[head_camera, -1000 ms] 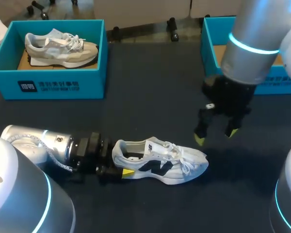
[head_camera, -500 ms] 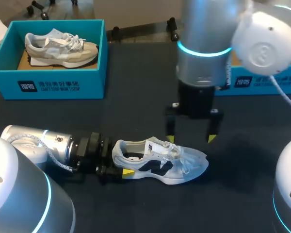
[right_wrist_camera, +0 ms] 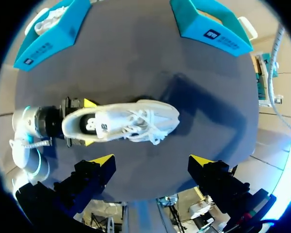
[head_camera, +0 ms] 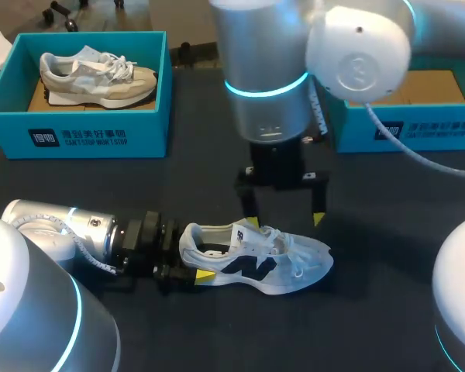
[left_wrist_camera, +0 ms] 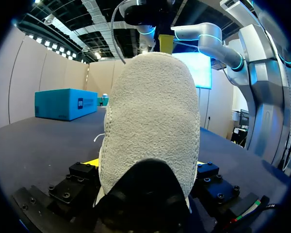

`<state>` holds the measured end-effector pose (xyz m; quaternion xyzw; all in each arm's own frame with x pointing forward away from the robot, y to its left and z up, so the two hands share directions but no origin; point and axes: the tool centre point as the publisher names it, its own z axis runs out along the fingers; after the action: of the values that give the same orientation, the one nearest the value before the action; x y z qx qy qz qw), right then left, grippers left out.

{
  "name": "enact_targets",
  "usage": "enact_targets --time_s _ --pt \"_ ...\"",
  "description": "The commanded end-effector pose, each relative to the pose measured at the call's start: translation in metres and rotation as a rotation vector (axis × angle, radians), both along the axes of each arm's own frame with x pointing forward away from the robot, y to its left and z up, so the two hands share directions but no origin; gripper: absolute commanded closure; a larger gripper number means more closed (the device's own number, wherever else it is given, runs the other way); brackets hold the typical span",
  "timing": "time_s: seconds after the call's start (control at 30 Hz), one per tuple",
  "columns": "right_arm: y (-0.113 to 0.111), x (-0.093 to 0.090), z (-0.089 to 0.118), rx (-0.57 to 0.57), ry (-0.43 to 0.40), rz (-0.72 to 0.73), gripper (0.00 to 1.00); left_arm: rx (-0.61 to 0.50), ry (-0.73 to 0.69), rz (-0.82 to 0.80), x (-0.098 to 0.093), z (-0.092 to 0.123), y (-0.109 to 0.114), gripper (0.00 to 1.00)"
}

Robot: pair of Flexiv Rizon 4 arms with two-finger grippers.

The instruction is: Take the shoe out of the shoebox, open the shoe tongue, remove and reinsert the insole, then place the shoe into the shoebox

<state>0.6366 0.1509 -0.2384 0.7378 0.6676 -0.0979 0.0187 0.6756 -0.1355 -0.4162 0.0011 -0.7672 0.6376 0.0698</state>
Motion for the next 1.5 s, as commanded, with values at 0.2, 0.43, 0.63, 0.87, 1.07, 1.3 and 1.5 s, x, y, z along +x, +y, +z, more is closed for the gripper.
enact_targets --time_s 0.2,0.43,0.63,0.87,1.07,1.3,1.5 --pt "0.038 0.001 -0.013 -0.210 -0.054 -0.016 0.00 0.001 0.000 0.002 0.000 0.001 0.000 1.00" --pt "0.055 0.002 -0.017 -0.313 -0.071 -0.065 0.00 0.001 0.000 0.002 0.000 0.001 0.000 1.00" --pt "0.063 0.006 -0.029 -0.351 -0.084 -0.071 0.00 0.001 0.000 0.002 0.000 0.001 0.000 1.00" --pt "0.074 0.011 -0.041 -0.358 -0.084 -0.088 0.00 0.001 0.000 0.002 0.000 0.001 0.000 1.00" --pt "0.084 0.011 -0.047 -0.381 -0.086 -0.106 0.00 0.001 0.000 0.002 0.000 0.001 0.000 1.00" --pt "0.081 0.012 -0.060 -0.378 -0.112 -0.115 0.00 0.001 0.000 0.002 0.000 0.001 0.000 1.00" --pt "0.067 0.016 -0.070 -0.343 -0.149 -0.115 0.00 0.001 0.000 0.002 0.000 0.001 0.000 1.00"
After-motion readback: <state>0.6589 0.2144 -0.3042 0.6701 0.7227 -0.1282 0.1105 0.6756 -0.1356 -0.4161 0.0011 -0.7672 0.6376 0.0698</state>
